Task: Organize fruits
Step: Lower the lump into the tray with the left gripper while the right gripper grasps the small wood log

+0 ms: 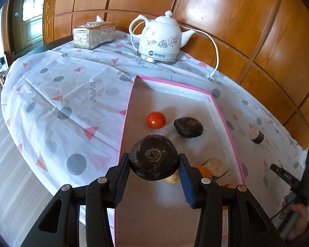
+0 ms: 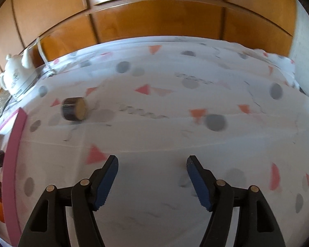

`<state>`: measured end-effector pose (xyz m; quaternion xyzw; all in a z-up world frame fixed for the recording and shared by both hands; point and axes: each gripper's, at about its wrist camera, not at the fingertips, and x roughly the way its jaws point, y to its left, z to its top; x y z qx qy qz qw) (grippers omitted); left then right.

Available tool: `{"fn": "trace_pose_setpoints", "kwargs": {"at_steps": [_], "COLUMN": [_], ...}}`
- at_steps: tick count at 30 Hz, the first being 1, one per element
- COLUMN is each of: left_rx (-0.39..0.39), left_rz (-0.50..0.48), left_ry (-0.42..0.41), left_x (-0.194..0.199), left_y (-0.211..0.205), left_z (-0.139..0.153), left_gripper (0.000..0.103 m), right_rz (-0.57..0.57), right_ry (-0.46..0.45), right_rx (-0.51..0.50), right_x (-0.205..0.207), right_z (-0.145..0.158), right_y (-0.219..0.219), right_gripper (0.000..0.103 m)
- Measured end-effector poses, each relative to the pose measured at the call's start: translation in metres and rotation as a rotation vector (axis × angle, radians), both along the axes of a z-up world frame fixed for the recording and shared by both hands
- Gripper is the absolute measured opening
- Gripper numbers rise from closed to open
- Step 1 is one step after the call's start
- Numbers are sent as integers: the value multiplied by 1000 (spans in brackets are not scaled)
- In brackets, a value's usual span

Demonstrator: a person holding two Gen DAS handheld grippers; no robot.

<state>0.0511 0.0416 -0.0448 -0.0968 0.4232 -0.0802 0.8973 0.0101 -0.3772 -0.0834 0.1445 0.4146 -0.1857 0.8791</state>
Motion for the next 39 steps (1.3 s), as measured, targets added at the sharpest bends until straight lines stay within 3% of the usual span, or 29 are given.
{"fn": "trace_pose_setpoints", "kwargs": {"at_steps": [12,16,18,19,20,32,39], "left_rx": [5,3,0,-3,-5,-1,-21], "left_rz": [8,8,11,12,13,28,27], "left_ry": [26,21,19,19,18,17,32], "left_x": [1,0,0,0,1,-1,-5], "left_y": [2,3,3,3,3,2,0], "left_z": [-14,-15,-15,-15,-15,-13,-12], "left_gripper": [47,47,47,47,47,47,47], "right_rz": [145,133,156,173,176,198,211], "right_ry": [-70,-29,3,10,21,-6,-18], "right_rx": [-79,-146,-124,-119,-138,-68,-94], "right_x": [64,93,104,107,109,62,29], "right_z": [30,29,22,20,19,16,16], "right_y": [53,57,54,55,56,44,48], "right_gripper": [71,70,58,40,31,31,30]}}
